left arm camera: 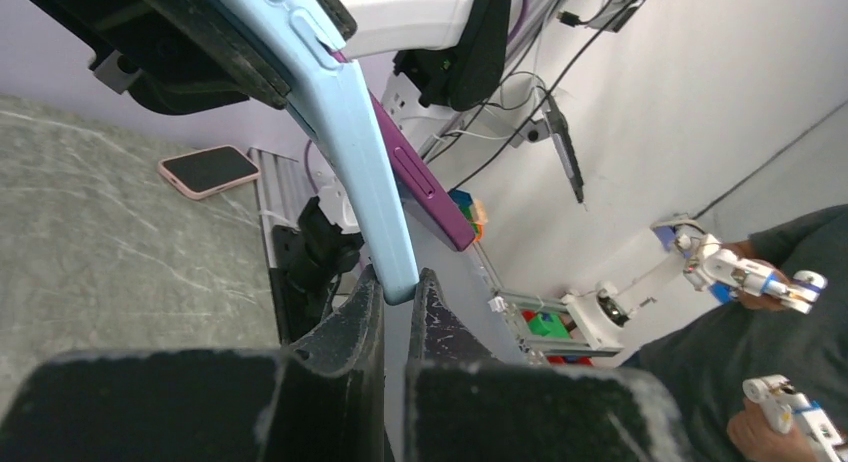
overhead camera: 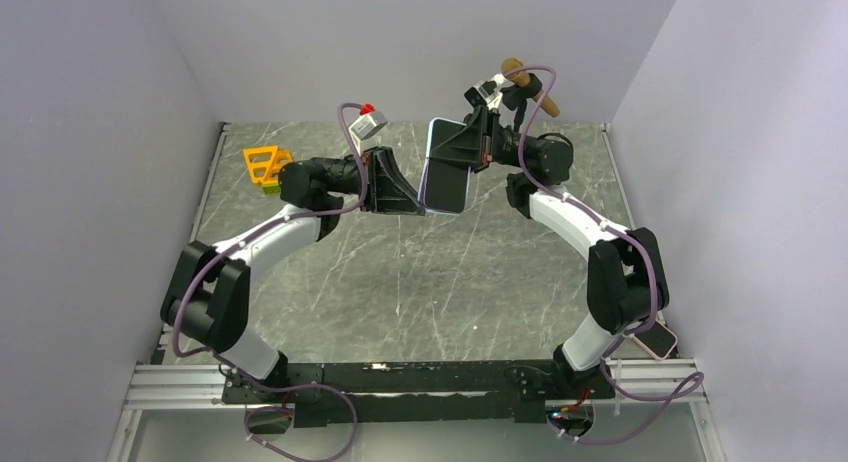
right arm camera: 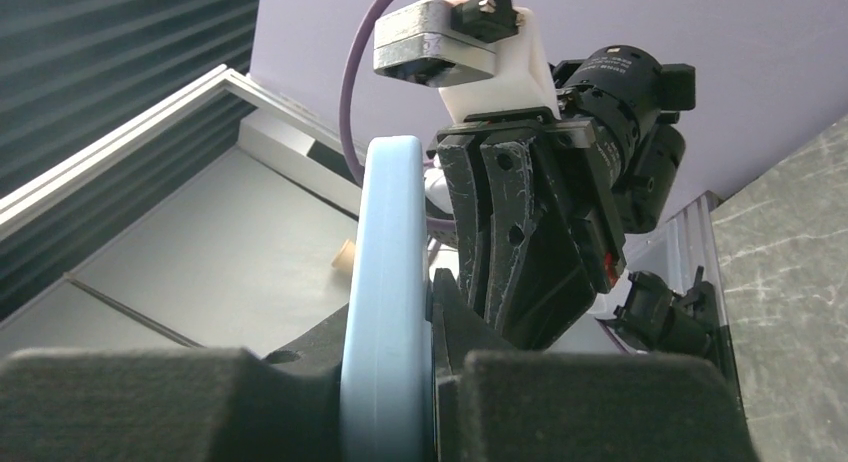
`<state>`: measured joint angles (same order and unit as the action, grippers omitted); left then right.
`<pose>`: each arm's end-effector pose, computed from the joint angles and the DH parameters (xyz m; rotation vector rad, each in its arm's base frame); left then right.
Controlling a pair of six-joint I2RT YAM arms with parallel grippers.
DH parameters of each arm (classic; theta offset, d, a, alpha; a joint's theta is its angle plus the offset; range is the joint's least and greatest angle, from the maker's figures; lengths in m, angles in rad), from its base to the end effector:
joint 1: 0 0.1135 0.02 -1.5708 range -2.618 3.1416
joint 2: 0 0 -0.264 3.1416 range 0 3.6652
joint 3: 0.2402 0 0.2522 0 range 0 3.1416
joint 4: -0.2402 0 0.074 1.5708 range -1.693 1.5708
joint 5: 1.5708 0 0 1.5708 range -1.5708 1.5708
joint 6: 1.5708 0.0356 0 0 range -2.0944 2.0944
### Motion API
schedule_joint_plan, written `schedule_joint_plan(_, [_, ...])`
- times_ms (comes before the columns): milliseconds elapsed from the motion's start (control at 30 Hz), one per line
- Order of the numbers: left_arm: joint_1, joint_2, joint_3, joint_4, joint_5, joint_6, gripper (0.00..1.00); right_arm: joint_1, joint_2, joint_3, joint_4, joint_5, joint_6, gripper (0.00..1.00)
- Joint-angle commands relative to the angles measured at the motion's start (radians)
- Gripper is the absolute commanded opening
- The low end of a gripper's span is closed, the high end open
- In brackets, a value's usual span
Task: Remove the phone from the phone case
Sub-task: Remove the phone case from the phone.
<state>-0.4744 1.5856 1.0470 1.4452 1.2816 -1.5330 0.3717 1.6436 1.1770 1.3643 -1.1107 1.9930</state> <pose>0.2663 -0.1751 0.3696 0.9726 1.3965 -2.0331 0.3061 0.1536 0.3904 -0.4025 1.5982 2.3316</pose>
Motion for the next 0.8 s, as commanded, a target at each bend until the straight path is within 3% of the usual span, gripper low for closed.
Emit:
schedule_joint_plan(0, [0.041,-0.046,-0.028,-0.345,-0.073,0.324,0.0,0.071,-0.073,0.028,0.007,0.099,0.441,0.0])
schedule_joint_plan(67, [0.042,-0.073,-0.029,-0.48,-0.098,0.397,0.0,0.073,-0.084,0.02,-0.016,0.102,0.427,0.0])
schedule_joint_plan(133, [0.041,-0.117,-0.023,-0.715,-0.164,0.515,0.0,0.075,-0.096,0.025,-0.056,0.104,0.393,0.0])
schedule_joint_plan(200, [0.037,-0.182,-0.004,-1.022,-0.324,0.691,0.0,0.076,-0.117,0.047,-0.172,0.093,0.298,0.0])
schedule_joint_plan(267, [0.023,-0.238,0.026,-1.271,-0.485,0.807,0.0,0.087,-0.153,0.085,-0.396,0.085,0.12,0.0])
schedule_joint_plan(367, [0.014,-0.282,0.068,-1.607,-0.78,0.859,0.0,0.107,-0.192,0.119,-0.718,0.11,-0.133,0.0])
schedule_joint_plan(467, [0.011,-0.285,0.099,-1.833,-1.041,0.831,0.0,0.126,-0.214,0.073,-0.713,0.161,-0.137,0.0])
schedule_joint_plan(633, [0.013,-0.288,0.116,-1.913,-1.213,0.87,0.0,0.151,-0.187,0.014,-0.397,0.256,0.088,0.0])
schedule_joint_plan(700, [0.015,-0.296,0.125,-1.927,-1.184,0.882,0.0,0.147,-0.182,0.03,-0.393,0.261,0.086,0.0])
schedule_joint_plan(767, [0.023,-0.314,0.127,-1.921,-1.072,0.88,0.0,0.137,-0.194,0.058,-0.499,0.235,0.003,0.0])
